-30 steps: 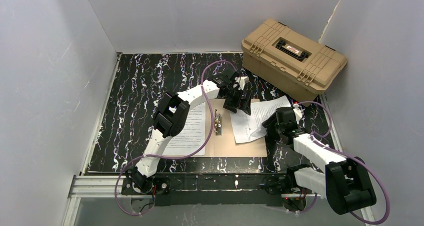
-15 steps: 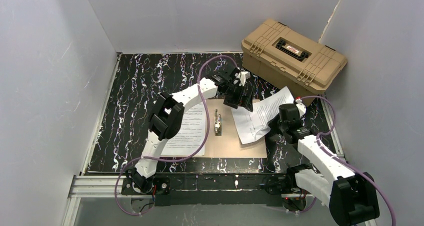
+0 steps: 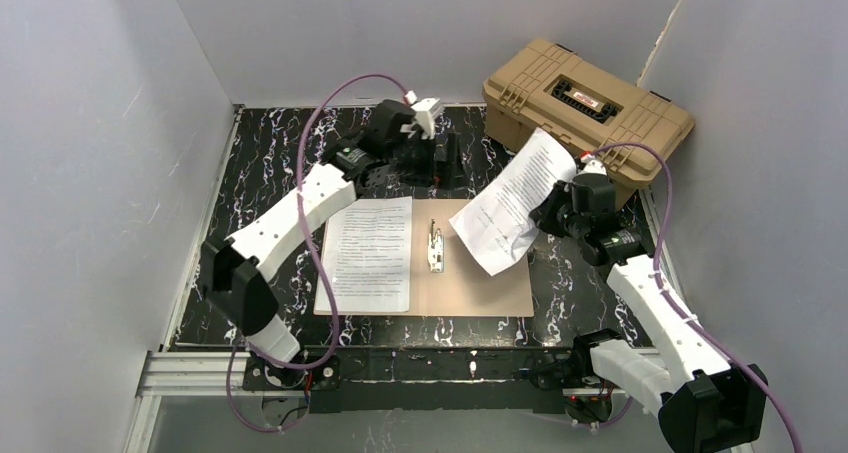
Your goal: Put the files into the folder
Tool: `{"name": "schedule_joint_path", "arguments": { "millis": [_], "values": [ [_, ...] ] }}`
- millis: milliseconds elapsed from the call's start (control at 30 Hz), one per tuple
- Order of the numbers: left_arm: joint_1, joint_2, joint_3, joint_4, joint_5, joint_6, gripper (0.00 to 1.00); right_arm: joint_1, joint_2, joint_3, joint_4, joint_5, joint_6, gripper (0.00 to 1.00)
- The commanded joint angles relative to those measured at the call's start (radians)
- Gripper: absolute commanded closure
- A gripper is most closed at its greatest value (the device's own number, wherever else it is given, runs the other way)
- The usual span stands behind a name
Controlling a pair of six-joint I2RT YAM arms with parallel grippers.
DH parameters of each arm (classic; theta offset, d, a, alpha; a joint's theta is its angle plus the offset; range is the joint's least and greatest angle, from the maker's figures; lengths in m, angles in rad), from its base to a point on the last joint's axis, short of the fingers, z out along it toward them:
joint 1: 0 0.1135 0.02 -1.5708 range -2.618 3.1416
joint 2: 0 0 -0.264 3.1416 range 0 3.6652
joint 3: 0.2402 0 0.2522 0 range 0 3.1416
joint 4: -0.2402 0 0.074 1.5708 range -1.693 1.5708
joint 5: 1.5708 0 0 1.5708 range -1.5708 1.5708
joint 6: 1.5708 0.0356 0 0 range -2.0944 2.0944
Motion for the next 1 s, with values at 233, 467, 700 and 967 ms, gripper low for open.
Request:
{"name": "schedule_joint_path", "arguments": {
  "millis": [233,467,700,967],
  "values": [
    [0.166,-0.385,-0.383,0.007,0.041,-0.086,0.02,0.003,0.081,0.186,-0.02,-0.464,-0.23,0.86],
    [0.245,-0.551,-0.545,0.085,0.19,-0.136,0.02,0.073,0.114,0.214,0.054,-0.674,-0.229,0.88],
    [0.322,-0.629,-0.696,0.248,0.384,-0.25,0.02,0.191,0.152,0.259,0.113,-0.767,-0.213,0.87],
    [0.334,-0.657,-0.772,0.408,0.551,-0.363,0.07,0.262,0.186,0.295,0.133,-0.816,-0.22,0.86]
  ]
}}
